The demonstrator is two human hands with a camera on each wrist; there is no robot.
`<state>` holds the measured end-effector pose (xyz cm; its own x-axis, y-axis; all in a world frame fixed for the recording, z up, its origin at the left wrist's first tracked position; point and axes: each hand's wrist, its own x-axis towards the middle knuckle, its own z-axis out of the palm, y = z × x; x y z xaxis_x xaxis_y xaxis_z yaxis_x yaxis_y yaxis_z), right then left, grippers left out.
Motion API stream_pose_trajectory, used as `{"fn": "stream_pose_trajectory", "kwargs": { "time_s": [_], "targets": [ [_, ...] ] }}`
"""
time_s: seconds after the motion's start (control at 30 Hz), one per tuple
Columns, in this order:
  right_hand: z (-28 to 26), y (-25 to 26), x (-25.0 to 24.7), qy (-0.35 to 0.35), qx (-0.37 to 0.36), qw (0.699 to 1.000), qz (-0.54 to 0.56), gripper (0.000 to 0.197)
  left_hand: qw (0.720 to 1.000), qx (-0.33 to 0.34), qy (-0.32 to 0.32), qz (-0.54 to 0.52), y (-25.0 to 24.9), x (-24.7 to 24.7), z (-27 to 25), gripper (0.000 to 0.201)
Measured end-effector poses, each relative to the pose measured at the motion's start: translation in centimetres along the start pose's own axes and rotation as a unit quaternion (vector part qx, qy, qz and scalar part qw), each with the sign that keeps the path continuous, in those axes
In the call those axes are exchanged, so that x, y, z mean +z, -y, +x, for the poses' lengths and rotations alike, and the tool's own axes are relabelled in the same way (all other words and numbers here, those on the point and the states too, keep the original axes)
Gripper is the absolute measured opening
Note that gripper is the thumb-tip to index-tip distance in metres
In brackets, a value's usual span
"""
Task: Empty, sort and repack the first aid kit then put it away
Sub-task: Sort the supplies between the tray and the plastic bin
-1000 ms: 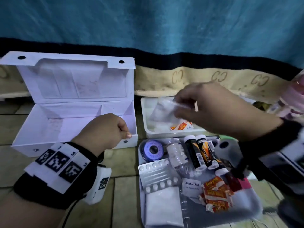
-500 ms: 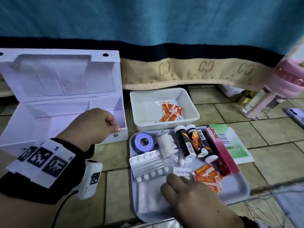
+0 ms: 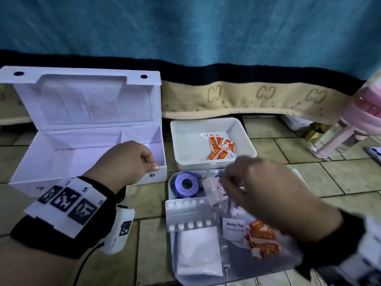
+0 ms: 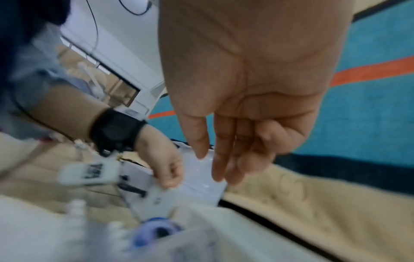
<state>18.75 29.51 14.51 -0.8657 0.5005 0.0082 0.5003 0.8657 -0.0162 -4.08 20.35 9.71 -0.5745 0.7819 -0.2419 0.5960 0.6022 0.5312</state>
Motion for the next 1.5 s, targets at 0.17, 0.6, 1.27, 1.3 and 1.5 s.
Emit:
{"fn": "stream_pose_trajectory", "kwargs": {
  "time_s": [0.17, 0.6, 1.27, 1.3, 1.5],
  "targets": [
    [8.0, -3.2, -0.3, 0.078, -0.023, 0.996, -0.037, 0.031, 1.0, 0.005, 0.007, 0.003, 0.0, -0.2, 0.0, 0.017],
    [12.4, -3.2, 1.9, 0.161, -0.061, 0.984, 0.045, 0.029, 1.0, -0.003, 0.014, -0.007, 0.1, -0.2, 0.1, 0.014],
    [4.5, -3.8, -0.3, 0.26, 0.041, 0.959, 0.102, 0.018, 1.0, 0.008, 0.015, -0.002, -0.2, -0.4, -0.1, 0.016],
    [5.0, -4.1, -0.9, 0.279, 0.044, 0.954, 0.102, 0.02, 1.0, 0.006, 0.015, -0.002, -0.2, -0.3, -0.1, 0.015],
    [10.0, -5.7, -1.7, 0.178, 0.086, 0.98, 0.009, 0.022, 1.0, 0.001, 0.026, -0.01, -0.2, -0.5, 0.0, 0.019]
  ]
}}
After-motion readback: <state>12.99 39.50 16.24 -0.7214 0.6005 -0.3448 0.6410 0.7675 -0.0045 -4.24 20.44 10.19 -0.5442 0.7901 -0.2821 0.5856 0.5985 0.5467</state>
